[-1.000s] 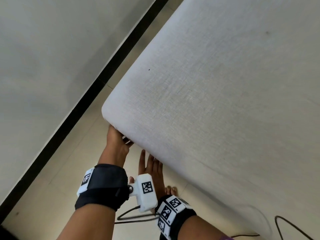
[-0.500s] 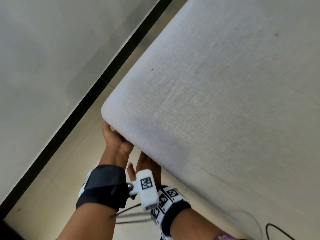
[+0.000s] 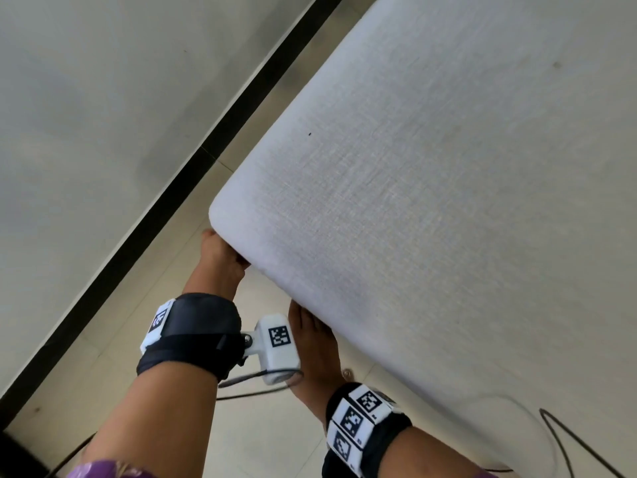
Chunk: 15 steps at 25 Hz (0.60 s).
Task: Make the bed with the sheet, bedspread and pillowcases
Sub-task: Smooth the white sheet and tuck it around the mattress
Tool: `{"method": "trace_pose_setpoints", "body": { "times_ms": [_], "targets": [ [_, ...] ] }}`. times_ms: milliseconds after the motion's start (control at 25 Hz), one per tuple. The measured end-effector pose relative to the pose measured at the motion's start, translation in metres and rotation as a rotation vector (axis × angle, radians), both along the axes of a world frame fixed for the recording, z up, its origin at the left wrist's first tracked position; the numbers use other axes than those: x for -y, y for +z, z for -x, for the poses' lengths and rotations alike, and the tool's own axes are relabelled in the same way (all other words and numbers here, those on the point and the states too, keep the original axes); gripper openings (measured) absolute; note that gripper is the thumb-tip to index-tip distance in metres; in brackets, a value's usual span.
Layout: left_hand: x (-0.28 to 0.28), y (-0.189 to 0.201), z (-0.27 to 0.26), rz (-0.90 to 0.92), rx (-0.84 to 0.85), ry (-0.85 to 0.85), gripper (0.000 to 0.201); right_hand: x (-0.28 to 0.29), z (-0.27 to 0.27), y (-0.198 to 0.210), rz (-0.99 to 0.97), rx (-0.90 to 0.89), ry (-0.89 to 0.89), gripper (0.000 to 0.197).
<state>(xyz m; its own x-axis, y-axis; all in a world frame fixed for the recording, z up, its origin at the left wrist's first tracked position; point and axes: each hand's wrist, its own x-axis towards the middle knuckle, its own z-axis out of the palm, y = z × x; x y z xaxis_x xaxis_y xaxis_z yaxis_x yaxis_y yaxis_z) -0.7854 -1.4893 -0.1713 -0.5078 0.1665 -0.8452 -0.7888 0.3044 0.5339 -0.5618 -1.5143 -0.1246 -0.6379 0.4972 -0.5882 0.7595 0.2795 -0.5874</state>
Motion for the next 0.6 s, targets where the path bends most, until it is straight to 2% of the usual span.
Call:
{"method": "trace_pose_setpoints", "body": {
  "times_ms": [80, 160, 320, 480, 600],
  "targets": [
    [-0.006, 0.021, -0.011, -0.119, -0.042, -0.012, 0.020, 0.017, -0.017, -0.009, -0.179, -0.015, 0.059, 0.087],
    [-0.005, 0.032, -0.023, -0.253, -0.054, 0.001, 0.022, 0.029, -0.037, -0.018, -0.275, 0.005, 0.136, 0.092],
    [-0.003, 0.047, -0.031, -0.452, 0.039, 0.092, 0.030, 0.043, -0.053, -0.019, -0.231, 0.079, 0.142, 0.077],
    [-0.013, 0.045, -0.029, -0.421, 0.024, 0.080, 0.024, 0.047, -0.065, -0.012, -0.178, 0.068, 0.145, 0.079],
    [-0.015, 0.052, -0.039, -0.330, -0.006, 0.241, 0.031, 0.044, -0.066, -0.001, -0.152, 0.048, 0.123, 0.076]
  ]
}}
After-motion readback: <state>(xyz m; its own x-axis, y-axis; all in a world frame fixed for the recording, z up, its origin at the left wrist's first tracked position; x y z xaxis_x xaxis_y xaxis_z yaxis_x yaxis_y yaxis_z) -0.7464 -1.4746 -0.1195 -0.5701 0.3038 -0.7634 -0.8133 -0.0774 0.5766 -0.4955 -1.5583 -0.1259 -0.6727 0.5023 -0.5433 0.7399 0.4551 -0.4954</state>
